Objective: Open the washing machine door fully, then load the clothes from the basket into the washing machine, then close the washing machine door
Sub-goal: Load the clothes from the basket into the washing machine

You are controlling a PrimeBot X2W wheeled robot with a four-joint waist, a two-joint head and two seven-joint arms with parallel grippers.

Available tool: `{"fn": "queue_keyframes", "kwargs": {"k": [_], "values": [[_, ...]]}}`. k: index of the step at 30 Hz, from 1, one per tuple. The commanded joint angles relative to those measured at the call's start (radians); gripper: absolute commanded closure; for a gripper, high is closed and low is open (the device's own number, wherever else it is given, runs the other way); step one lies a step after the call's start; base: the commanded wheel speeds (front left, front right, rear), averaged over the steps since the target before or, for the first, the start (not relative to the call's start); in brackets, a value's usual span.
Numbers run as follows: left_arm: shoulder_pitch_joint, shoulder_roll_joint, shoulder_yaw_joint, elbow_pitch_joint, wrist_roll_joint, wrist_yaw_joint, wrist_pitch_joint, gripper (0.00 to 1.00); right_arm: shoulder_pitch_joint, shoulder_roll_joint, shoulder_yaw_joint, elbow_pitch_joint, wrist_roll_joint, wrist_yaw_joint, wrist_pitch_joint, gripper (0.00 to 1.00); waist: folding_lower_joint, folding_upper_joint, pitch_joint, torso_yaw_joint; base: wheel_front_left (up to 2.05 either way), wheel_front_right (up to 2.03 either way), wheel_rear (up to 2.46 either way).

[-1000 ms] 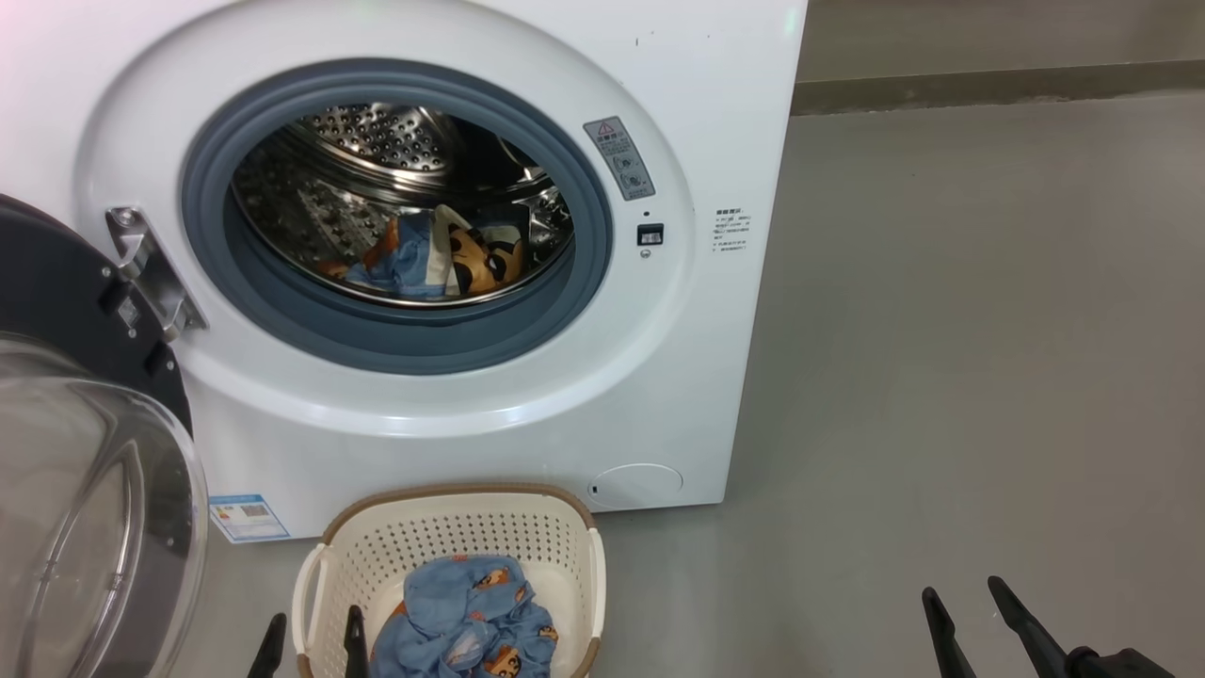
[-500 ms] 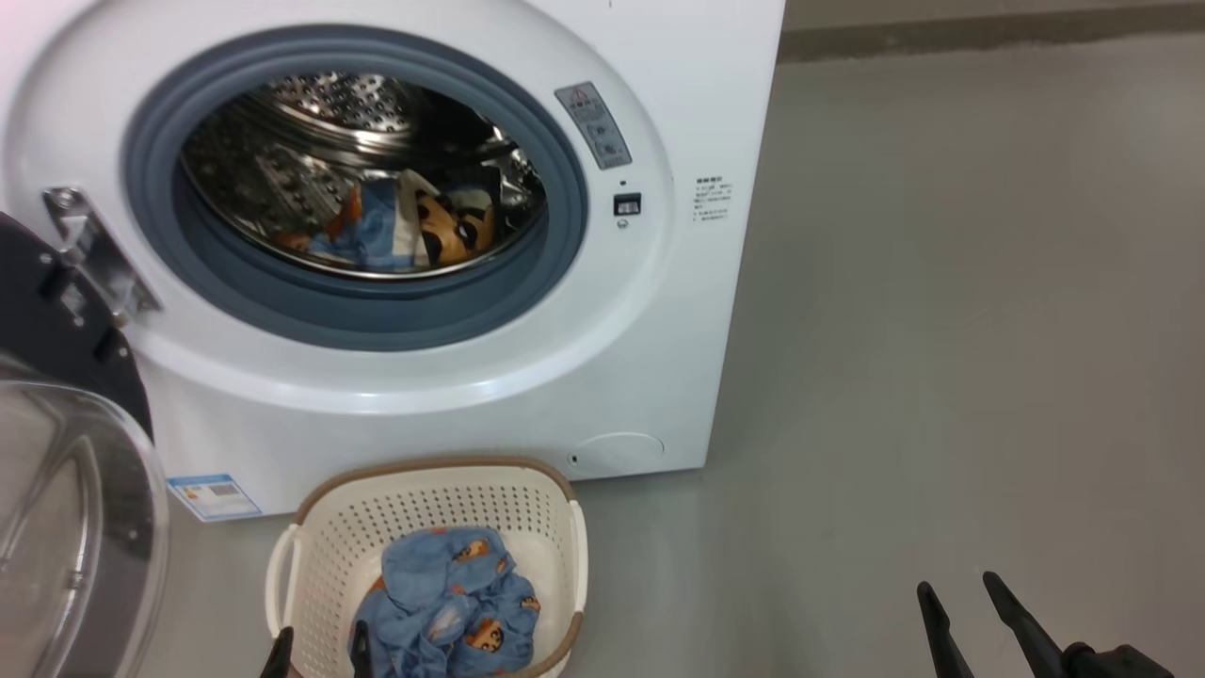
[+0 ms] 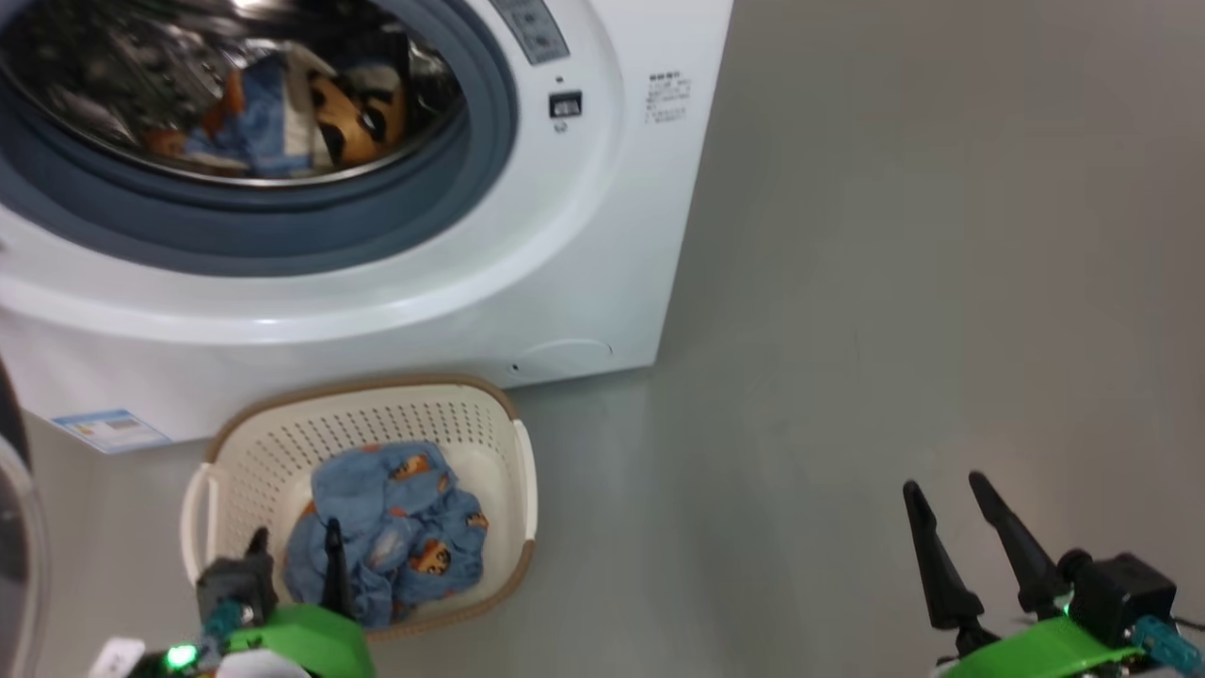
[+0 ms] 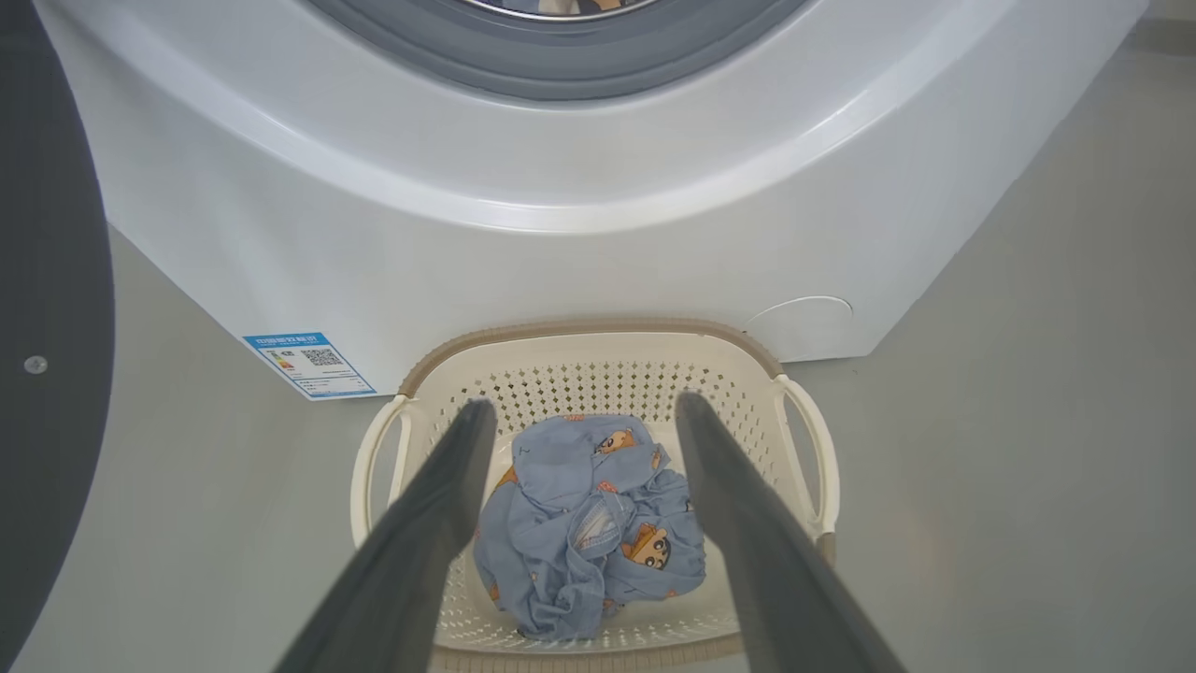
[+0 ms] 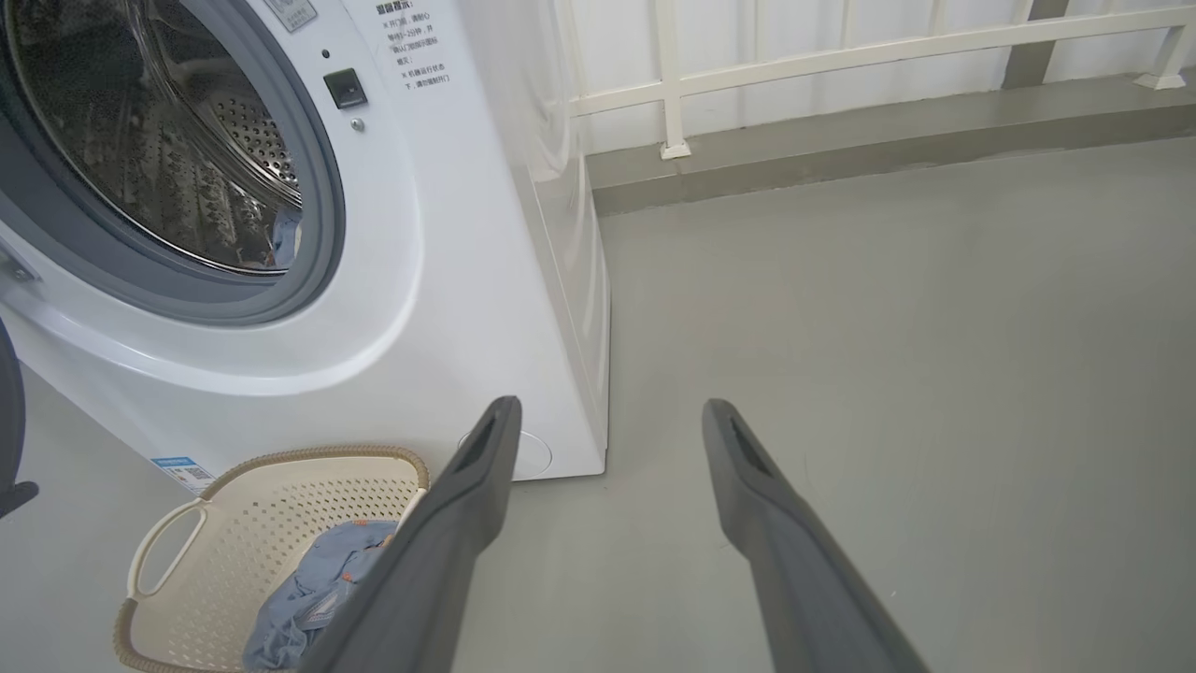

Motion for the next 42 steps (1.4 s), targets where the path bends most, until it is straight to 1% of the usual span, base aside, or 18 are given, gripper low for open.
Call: {"fn": "queue_keyframes", "kwargs": {"k": [1, 6, 10, 14, 23, 26, 33, 37, 38, 42], "values": [[-0.041, 0.019, 0.035, 0.004, 0.001, 0.004, -0.001, 0.00, -0.033, -0.015, 0.028, -0.020, 0.008, 0.002, -0.012, 0.00, 0.0000, 0.0000, 0.093, -0.054, 0.00, 0.00, 0.00], [-0.147, 0.036, 0.050, 0.133, -0.010, 0.009, -0.004, 0.00, -0.084, -0.020, 0.035, -0.016, 0.025, 0.002, -0.012, 0.00, 0.0000, 0.0000, 0.162, -0.082, 0.00, 0.00, 0.00], [-0.219, 0.045, 0.051, 0.221, -0.016, 0.004, -0.001, 0.00, -0.113, -0.021, 0.038, -0.012, 0.037, 0.002, -0.012, 0.00, 0.0000, 0.0000, 0.210, -0.099, 0.00, 0.00, 0.00], [-0.288, 0.046, 0.057, 0.308, -0.038, -0.012, 0.026, 0.00, -0.141, -0.017, 0.046, -0.009, 0.049, 0.002, -0.012, 0.00, 0.0000, 0.0000, 0.259, -0.114, 0.00, 0.00, 0.00], [-0.427, 0.062, 0.059, 0.492, -0.059, -0.020, 0.087, 0.00, -0.204, -0.012, 0.065, -0.003, 0.074, 0.002, -0.012, 0.00, 0.0000, 0.0000, 0.353, -0.147, 0.00, 0.00, 0.00], [-0.468, 0.068, 0.072, 0.544, -0.077, -0.011, 0.112, 0.00, -0.222, -0.014, 0.068, -0.002, 0.080, 0.002, -0.012, 0.00, 0.0000, 0.0000, 0.387, -0.156, 0.00, 0.00, 0.00], [-0.573, 0.094, 0.095, 0.627, -0.101, 0.031, 0.148, 0.00, -0.258, -0.019, 0.075, -0.004, 0.097, 0.002, -0.012, 0.00, 0.0000, 0.0000, 0.480, -0.169, 0.00, 0.00, 0.00], [-0.629, 0.112, 0.104, 0.664, -0.117, 0.036, 0.180, 0.00, -0.281, -0.023, 0.079, -0.005, 0.106, 0.002, -0.012, 0.00, 0.0000, 0.0000, 0.531, -0.178, 0.00, 0.00, 0.00], [-0.651, 0.123, 0.100, 0.677, -0.115, 0.036, 0.193, 0.00, -0.292, -0.025, 0.083, -0.005, 0.109, 0.002, -0.012, 0.00, 0.0000, 0.0000, 0.554, -0.183, 0.00, 0.00, 0.00], [-0.685, 0.138, 0.097, 0.696, -0.119, 0.038, 0.214, 0.00, -0.311, -0.028, 0.087, -0.006, 0.116, 0.002, -0.012, 0.00, 0.0000, 0.0000, 0.589, -0.189, 0.00, 0.00, 0.00]]}}
